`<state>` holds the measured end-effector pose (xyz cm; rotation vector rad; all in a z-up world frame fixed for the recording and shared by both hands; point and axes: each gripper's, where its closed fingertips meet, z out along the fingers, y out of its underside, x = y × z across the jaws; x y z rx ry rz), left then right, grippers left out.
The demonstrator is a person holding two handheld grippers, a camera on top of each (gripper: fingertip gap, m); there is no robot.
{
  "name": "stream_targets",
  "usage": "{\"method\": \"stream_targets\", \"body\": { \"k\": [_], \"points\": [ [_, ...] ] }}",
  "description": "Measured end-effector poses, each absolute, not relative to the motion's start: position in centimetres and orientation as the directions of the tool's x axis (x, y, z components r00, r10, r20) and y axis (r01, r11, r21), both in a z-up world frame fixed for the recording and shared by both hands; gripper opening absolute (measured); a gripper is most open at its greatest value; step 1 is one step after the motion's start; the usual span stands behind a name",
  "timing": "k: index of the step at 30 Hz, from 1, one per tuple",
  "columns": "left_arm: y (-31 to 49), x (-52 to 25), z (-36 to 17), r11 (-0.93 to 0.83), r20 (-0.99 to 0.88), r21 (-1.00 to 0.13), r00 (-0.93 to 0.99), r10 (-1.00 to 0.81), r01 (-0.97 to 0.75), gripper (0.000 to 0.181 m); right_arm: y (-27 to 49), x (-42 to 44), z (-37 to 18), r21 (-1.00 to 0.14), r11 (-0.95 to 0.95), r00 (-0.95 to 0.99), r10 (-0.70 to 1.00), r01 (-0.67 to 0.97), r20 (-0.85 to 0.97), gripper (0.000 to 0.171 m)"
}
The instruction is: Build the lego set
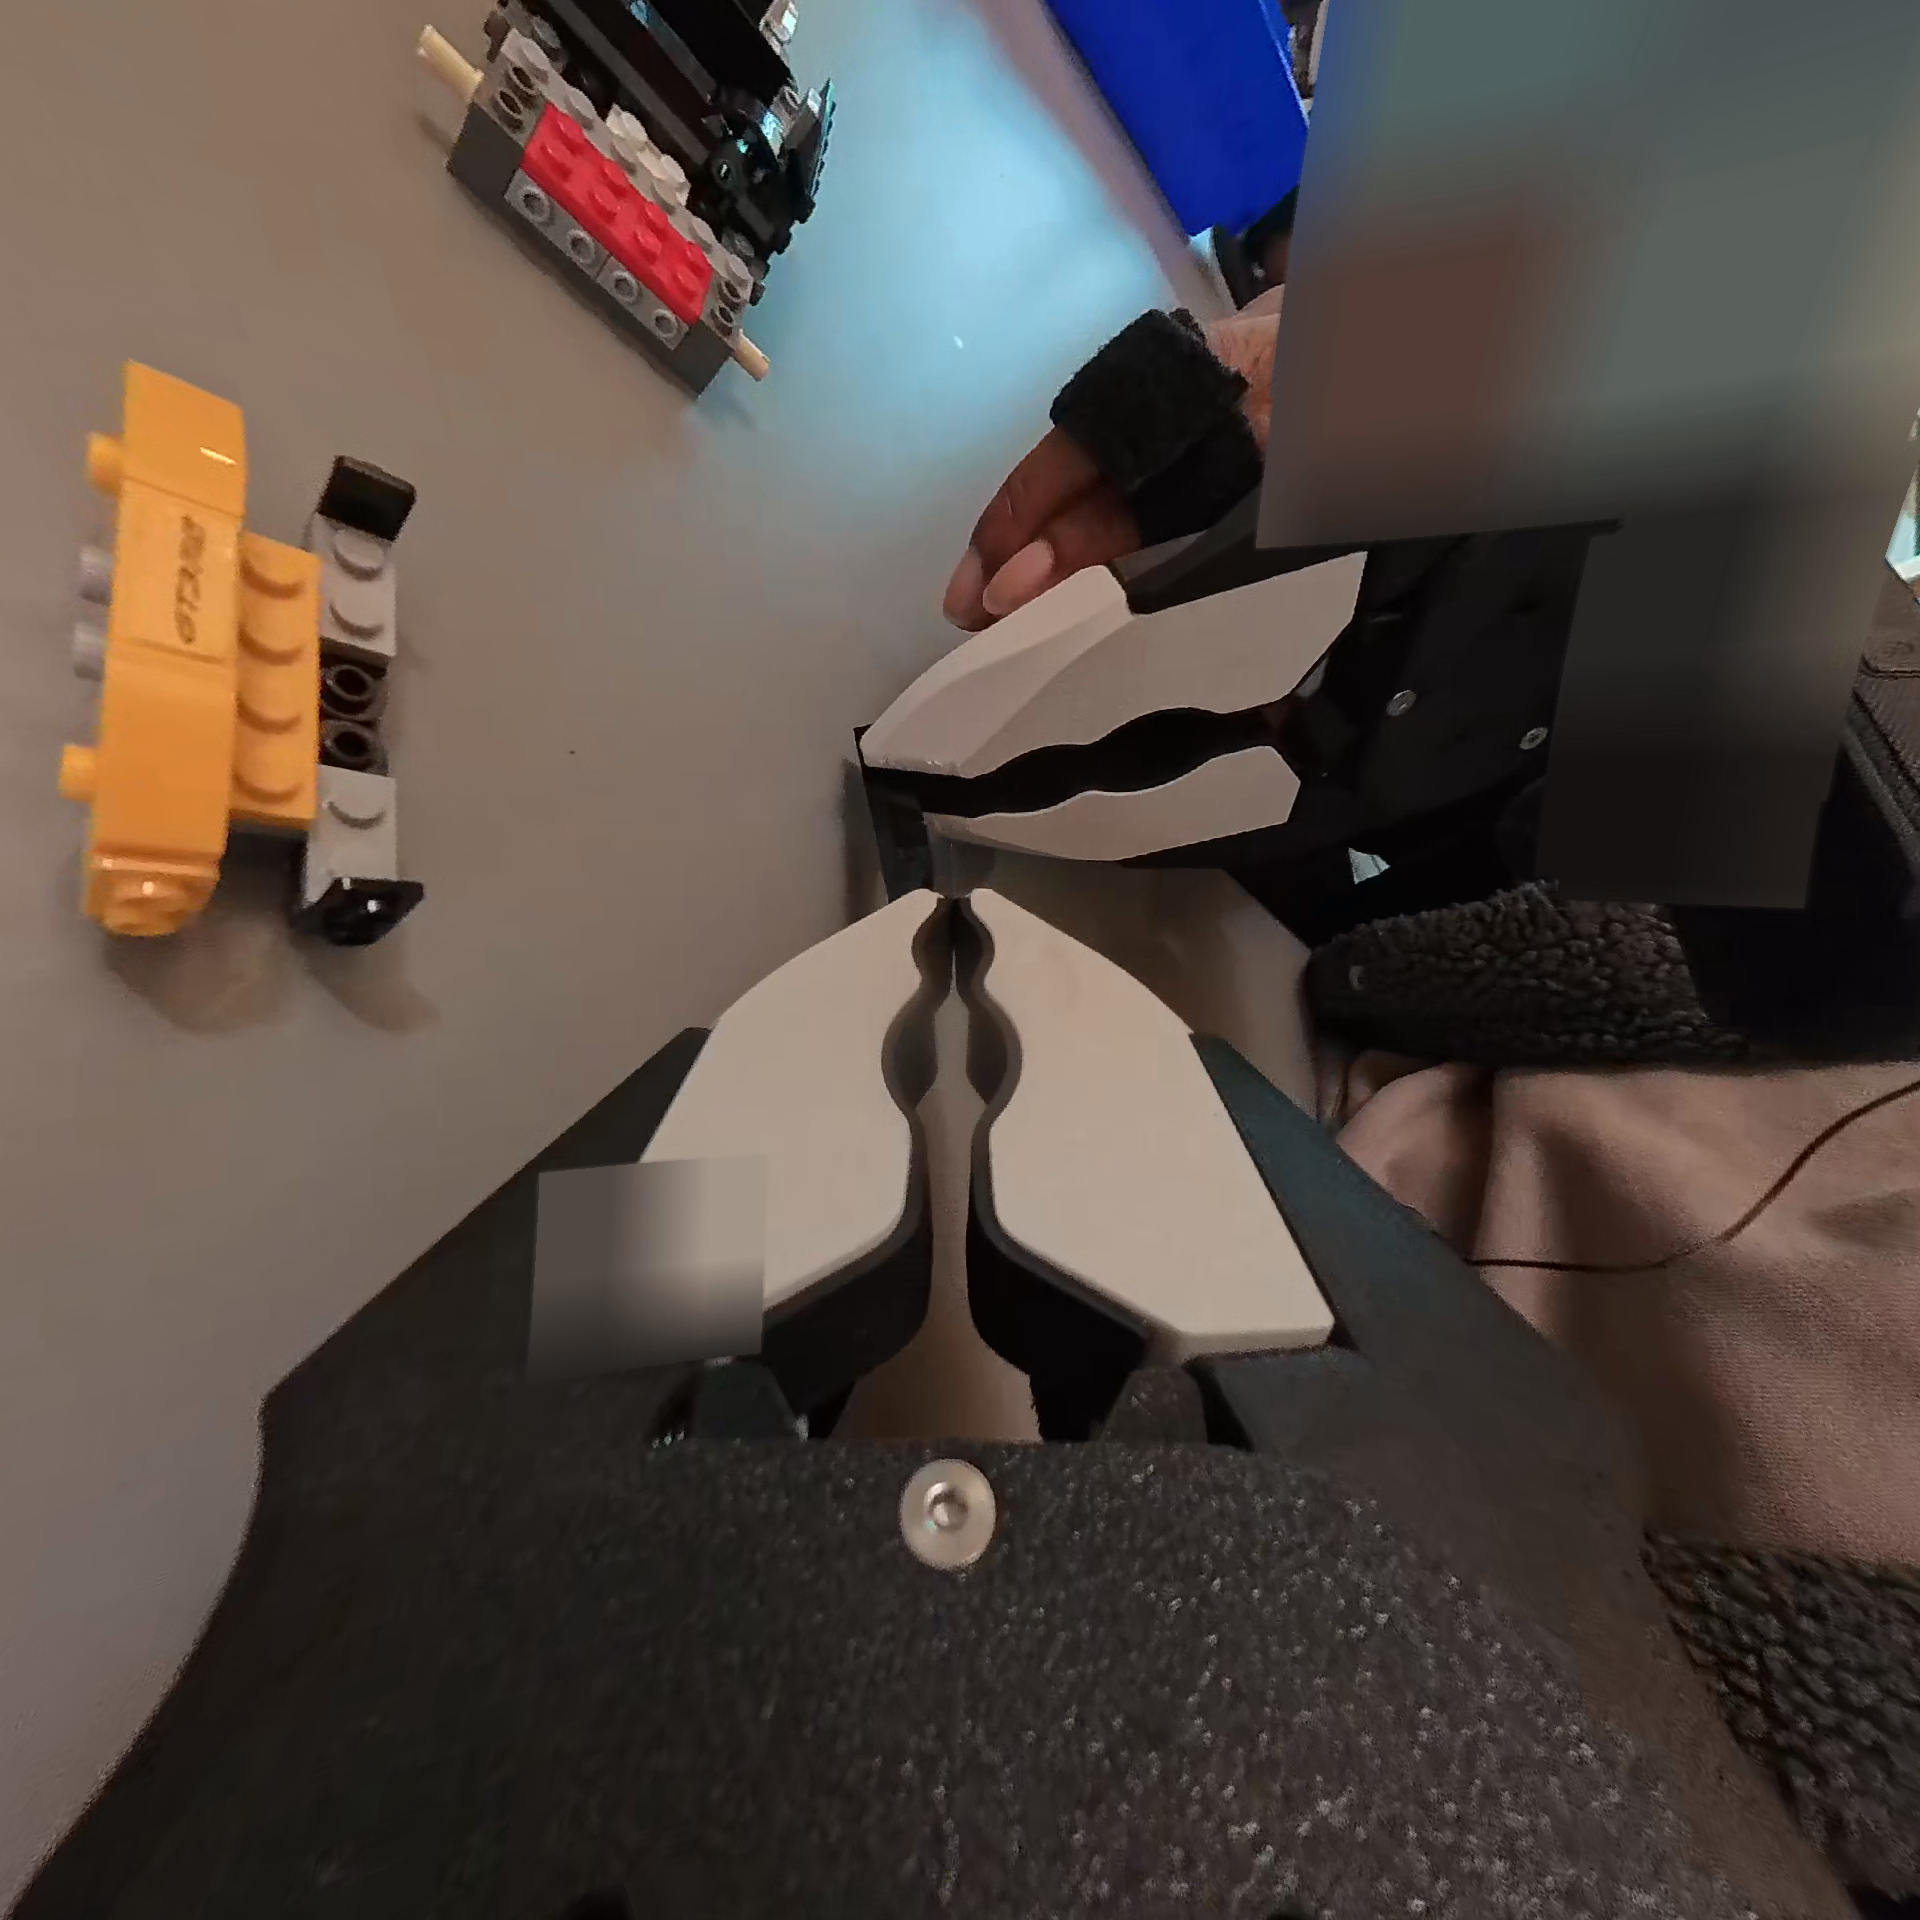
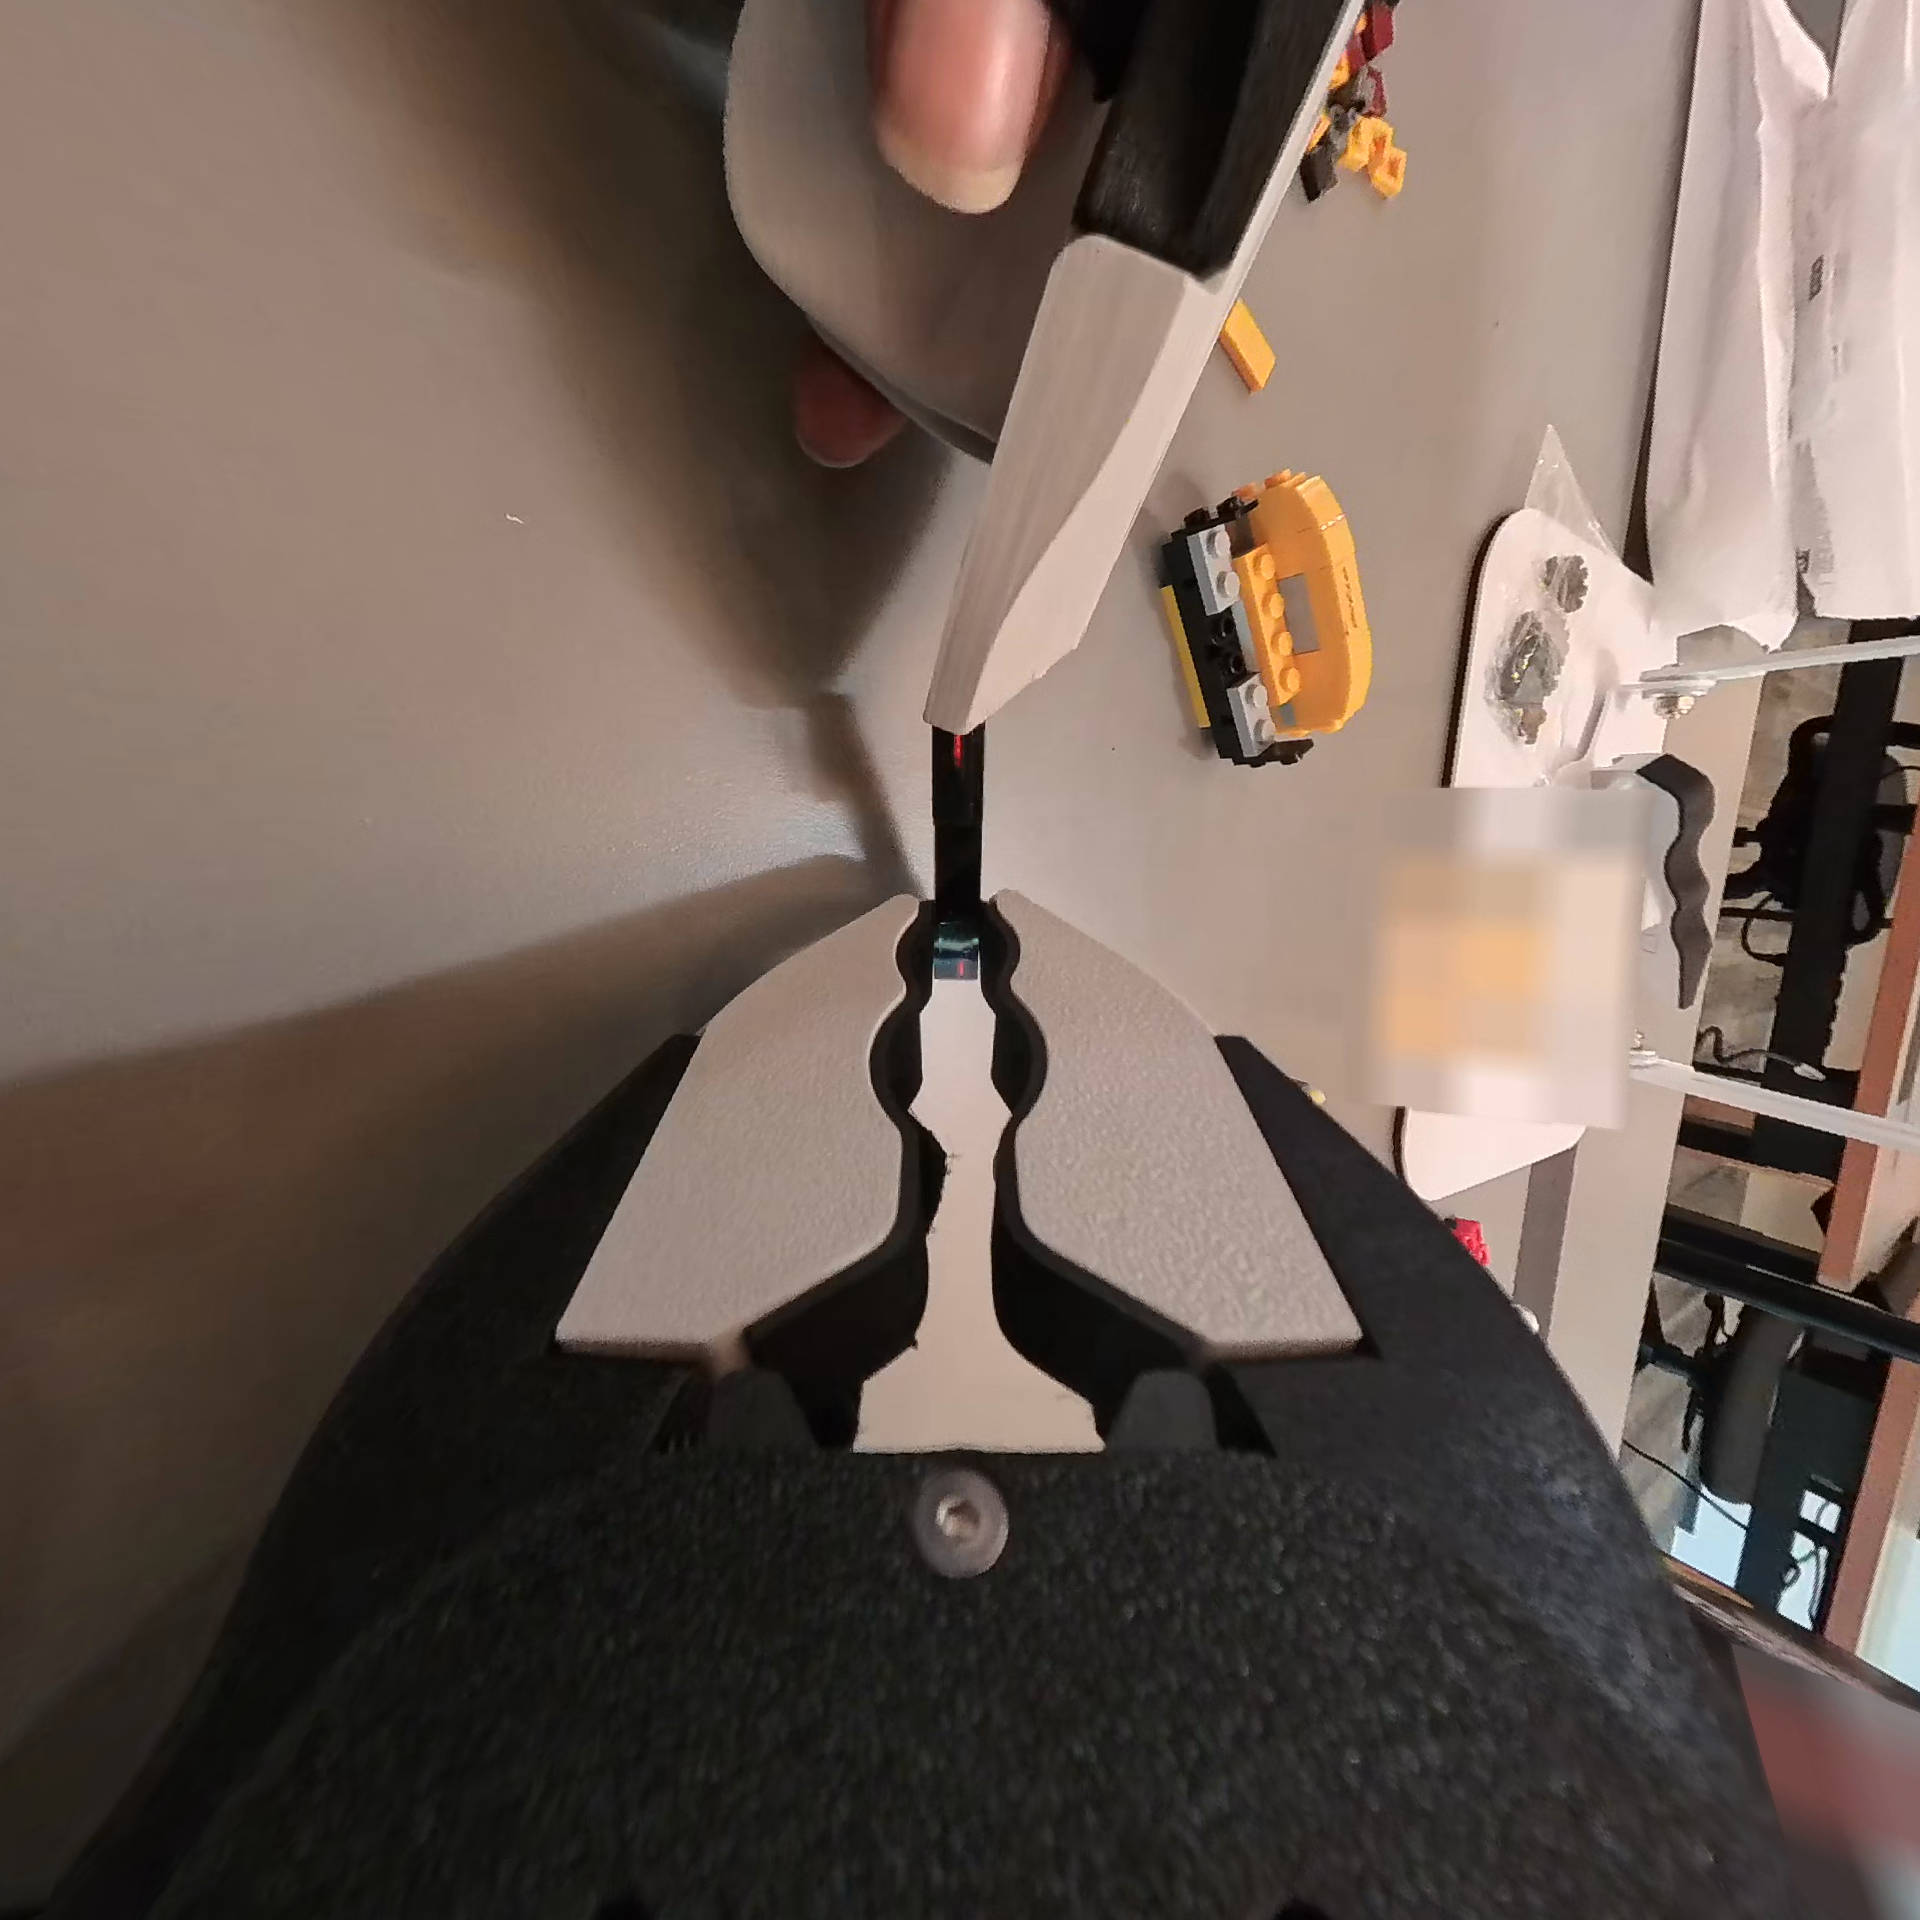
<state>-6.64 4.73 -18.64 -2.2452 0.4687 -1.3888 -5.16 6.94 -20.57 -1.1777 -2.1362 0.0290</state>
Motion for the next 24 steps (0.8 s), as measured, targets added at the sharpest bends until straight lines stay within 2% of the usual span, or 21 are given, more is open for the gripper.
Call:
{"method": "stream_targets", "body": {
  "k": [24],
  "points": [
    [4.82, -6.69, -19.27, -0.838, 0.719, -0.541, 0.476, -0.507, -0.075, 0.0, 6.9, -5.07, -20.93, -0.287, 0.578, -0.366, 0.754, 0.764, 0.545, 0.008]
  ]
}}
